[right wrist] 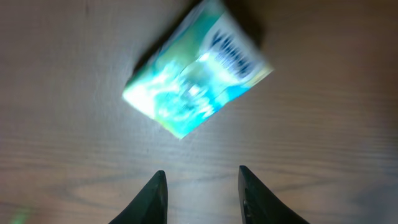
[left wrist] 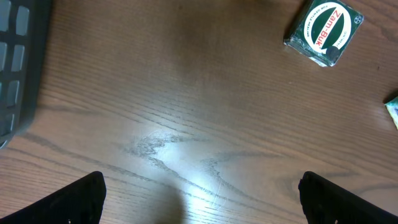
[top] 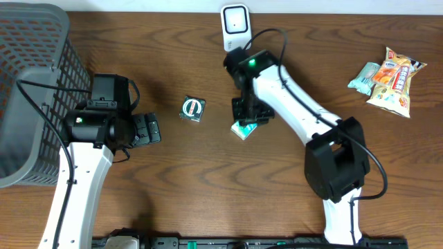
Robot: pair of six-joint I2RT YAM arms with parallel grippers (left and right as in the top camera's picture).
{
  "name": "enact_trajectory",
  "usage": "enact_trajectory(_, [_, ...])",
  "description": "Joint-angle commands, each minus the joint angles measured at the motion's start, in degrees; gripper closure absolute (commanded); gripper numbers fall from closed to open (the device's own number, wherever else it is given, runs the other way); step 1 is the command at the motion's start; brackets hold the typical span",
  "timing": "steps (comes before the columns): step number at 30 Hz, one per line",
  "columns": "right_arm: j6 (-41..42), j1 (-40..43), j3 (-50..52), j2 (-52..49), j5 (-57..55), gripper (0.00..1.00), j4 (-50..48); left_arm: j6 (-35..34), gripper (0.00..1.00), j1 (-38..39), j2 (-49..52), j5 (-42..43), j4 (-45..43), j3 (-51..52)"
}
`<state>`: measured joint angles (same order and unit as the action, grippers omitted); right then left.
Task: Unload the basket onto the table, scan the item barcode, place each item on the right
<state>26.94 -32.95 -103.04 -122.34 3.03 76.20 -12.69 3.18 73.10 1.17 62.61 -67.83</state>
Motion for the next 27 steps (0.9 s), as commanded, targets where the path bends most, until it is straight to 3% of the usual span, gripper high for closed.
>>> enact_trajectory(1, [0.1,-1.5,1.8,0.1,0.6,0.69,-0.1,-0.5,0.03,0.2,0.2,-0.3,0.1,0.3])
enact_trajectory(13, [6.4,-4.3,9.4,0.1,0.6,0.73,-7.8,-0.5,0.03,0.2,0.2,-0.3,0.1,0.3])
enact_trajectory(17, [7.1,-4.3,11.6,0.1,2.8,0.83,-12.4,-0.5,0.02,0.2,0.2,-0.3,0.1,0.3])
enact_trajectory(20, [7.1,-4.3,11.7,0.1,3.0,0.85,-13.5,-0.5,0.02,0.2,0.2,-0.3,0.1,0.3])
enact_trajectory(27, [12.3,-4.1,11.8,0.1,-5.6,0.84,-11.5,-0.5,0.02,0.2,0.2,-0.3,0.1,0.3])
